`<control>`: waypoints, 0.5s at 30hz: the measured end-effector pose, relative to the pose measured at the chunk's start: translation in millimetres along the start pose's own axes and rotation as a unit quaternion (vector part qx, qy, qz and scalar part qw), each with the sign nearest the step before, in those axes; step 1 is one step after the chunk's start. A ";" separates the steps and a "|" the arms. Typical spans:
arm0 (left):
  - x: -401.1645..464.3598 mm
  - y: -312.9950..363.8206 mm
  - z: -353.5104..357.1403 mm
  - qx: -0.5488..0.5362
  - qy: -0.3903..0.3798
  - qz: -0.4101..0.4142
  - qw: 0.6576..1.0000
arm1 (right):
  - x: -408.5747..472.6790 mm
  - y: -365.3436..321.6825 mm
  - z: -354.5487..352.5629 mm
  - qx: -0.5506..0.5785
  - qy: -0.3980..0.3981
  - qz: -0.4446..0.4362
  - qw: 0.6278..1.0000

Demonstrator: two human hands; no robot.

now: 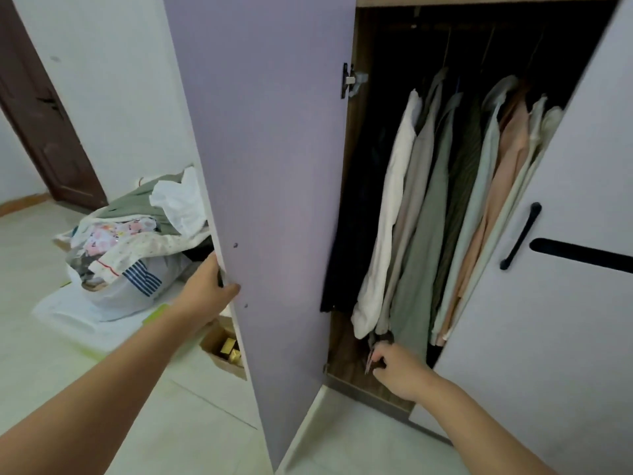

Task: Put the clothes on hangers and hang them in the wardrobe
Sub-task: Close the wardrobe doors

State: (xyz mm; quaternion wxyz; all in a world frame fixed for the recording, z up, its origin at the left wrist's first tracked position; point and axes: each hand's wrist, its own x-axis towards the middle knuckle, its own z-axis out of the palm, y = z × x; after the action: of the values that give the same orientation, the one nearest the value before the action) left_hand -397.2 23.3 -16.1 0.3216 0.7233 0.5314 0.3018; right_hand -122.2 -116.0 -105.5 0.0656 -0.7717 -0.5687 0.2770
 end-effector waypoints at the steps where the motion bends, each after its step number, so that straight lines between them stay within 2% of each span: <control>1: 5.6 2.7 0.3 -0.034 -0.004 -0.007 0.999 | -7.4 0.6 -2.8 -0.006 0.003 0.005 1.000; 4: 12.2 4.3 9.1 -0.084 0.016 -0.019 0.996 | -28.3 7.4 -9.6 -0.013 0.015 0.026 0.999; 9: -7.1 15.6 31.0 -0.059 0.033 0.007 0.998 | -50.0 25.7 -14.0 -0.004 0.027 0.057 0.998; 15: -43.8 53.9 79.1 -0.032 -0.047 0.088 0.994 | -64.8 58.3 -21.1 0.003 0.037 0.085 0.996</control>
State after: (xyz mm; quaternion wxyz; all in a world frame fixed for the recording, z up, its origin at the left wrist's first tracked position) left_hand -315.7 -42.5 -26.2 0.3416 0.7699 0.4399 0.3114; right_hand -75.5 -190.9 -89.3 0.0652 -0.8271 -0.4970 0.2543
